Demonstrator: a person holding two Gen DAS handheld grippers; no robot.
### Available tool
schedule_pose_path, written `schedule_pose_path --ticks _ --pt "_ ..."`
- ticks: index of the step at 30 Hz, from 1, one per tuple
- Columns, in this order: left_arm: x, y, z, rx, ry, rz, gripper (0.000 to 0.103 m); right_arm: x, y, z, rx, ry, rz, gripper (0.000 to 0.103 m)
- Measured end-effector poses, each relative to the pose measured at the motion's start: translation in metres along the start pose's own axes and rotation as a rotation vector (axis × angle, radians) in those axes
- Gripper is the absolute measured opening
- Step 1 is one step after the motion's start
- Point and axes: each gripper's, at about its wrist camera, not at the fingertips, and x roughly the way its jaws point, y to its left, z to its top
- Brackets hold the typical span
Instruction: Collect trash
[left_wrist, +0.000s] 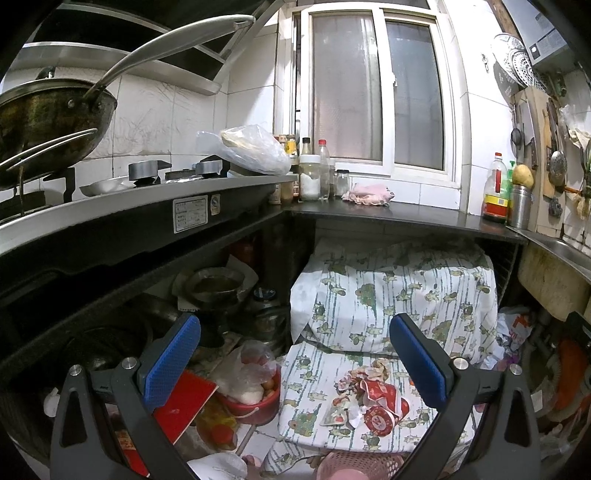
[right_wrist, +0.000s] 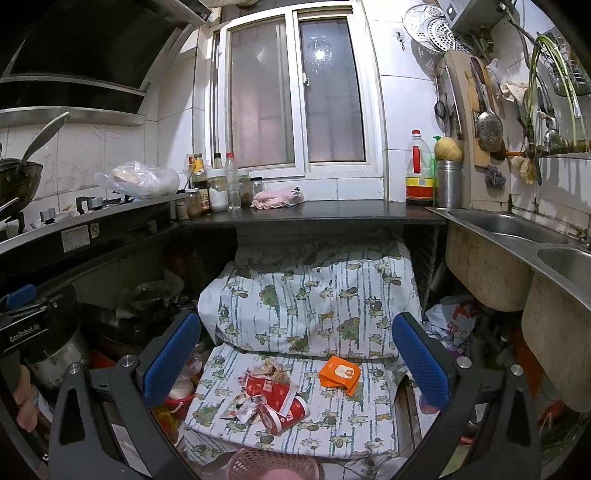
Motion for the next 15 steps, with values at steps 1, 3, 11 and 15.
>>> schedule_pose_path --ticks 1,3,11,15 --pt "-0.0007 -0.0001 -0.0008 0.001 0.0 0.0 0.103 0.0003 -0.0012 -0.0002 0.003 0.0 -0.002 0.103" --pt "-0.0022 -0.0004 -0.0026 0.001 0.002 0.0 0.103 0.0008 -0.0037 -0.0007 0.01 0.002 -0.001 0.103" --pt "0.0005 -0.0007 0.0007 0.007 0.0 0.0 0.103 0.0014 -0.0043 -0.001 0.01 0.003 -0.003 0.103" --pt "0.0025 -0.0028 0.0025 0.002 0.004 -0.002 0.103 0.0014 -0.0035 -0.001 0.012 0.003 -0.003 0.103"
